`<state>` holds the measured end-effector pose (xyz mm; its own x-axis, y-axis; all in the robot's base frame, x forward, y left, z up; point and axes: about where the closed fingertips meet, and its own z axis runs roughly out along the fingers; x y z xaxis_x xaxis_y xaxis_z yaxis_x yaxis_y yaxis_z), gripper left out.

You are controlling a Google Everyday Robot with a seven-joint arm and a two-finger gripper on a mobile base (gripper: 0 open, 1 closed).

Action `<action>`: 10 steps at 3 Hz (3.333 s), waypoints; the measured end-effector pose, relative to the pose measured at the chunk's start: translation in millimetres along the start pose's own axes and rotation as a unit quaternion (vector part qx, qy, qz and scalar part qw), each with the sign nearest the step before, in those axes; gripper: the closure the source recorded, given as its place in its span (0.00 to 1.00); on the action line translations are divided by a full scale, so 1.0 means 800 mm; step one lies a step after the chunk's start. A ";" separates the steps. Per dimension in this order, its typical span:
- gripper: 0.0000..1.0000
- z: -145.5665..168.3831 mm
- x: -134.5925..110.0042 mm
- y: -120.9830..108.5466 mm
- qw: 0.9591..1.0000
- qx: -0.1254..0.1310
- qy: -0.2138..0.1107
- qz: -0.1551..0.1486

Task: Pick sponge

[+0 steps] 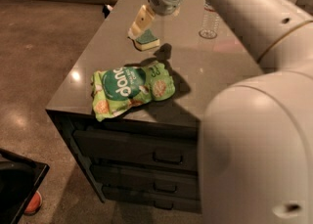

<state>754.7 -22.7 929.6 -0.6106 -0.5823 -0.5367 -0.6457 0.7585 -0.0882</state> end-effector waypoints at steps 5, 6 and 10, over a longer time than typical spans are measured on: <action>0.00 0.114 -0.016 -0.003 0.997 -0.025 0.074 0.000; 0.21 0.121 -0.015 -0.005 0.996 -0.030 0.080 0.000; 1.00 0.006 -0.002 -0.070 0.999 0.000 0.034 0.007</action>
Offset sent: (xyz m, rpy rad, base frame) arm 0.0530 0.0233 -0.0369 -0.0542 0.0756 -0.0071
